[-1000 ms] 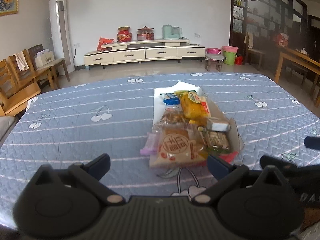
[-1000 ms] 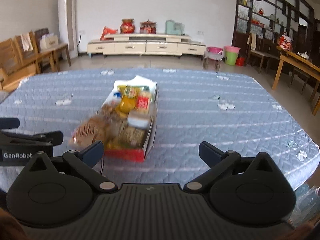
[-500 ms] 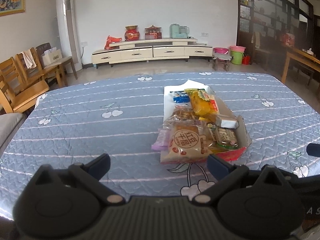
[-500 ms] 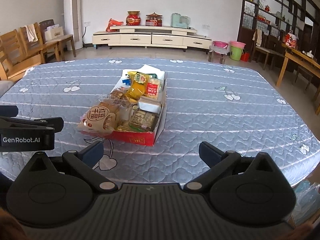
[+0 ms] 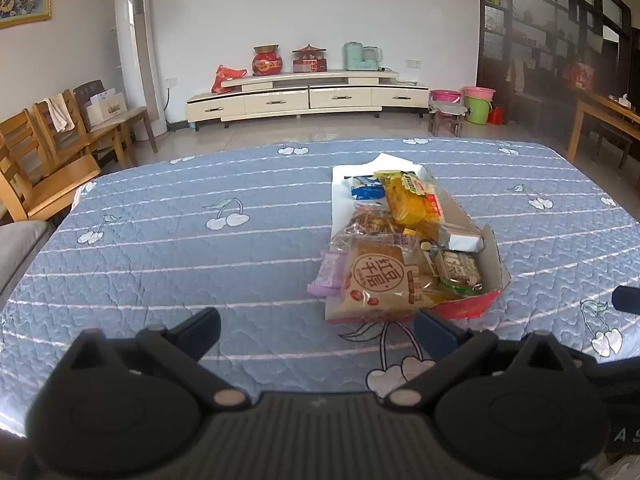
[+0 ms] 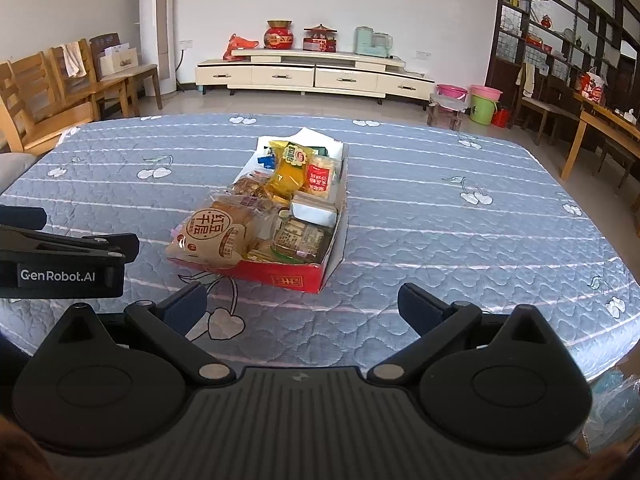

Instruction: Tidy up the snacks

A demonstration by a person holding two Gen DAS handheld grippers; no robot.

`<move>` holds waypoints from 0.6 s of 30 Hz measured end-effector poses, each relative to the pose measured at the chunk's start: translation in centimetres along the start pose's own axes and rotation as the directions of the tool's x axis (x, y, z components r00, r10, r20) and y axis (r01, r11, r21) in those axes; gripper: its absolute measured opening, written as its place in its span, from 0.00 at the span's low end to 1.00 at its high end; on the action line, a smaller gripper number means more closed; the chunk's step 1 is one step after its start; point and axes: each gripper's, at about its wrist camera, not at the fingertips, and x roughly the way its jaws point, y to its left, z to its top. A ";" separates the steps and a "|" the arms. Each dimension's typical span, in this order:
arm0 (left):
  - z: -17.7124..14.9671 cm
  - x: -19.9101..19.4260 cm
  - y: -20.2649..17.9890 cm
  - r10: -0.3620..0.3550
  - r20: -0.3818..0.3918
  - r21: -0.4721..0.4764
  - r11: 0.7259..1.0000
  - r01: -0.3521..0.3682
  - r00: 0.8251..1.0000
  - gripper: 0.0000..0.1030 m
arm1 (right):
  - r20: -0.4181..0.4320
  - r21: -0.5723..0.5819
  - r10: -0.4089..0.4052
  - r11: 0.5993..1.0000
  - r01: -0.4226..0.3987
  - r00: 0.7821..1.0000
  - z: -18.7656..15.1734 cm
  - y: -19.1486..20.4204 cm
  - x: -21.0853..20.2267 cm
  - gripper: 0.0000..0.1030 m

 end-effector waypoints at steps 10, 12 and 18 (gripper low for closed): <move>0.1 0.3 0.1 0.001 -0.008 -0.004 1.000 -0.001 1.000 0.99 | -0.004 -0.007 0.012 1.000 -0.012 1.000 -0.1 0.0 0.1 1.00; 0.1 0.3 0.2 -0.001 -0.009 -0.006 1.000 0.001 1.000 0.99 | -0.004 -0.008 0.013 1.000 -0.013 1.000 0.0 0.0 0.1 1.00; 0.2 0.4 0.2 -0.001 -0.008 -0.002 1.000 0.001 1.000 0.99 | -0.003 -0.010 0.012 1.000 -0.012 1.000 0.0 0.0 0.0 1.00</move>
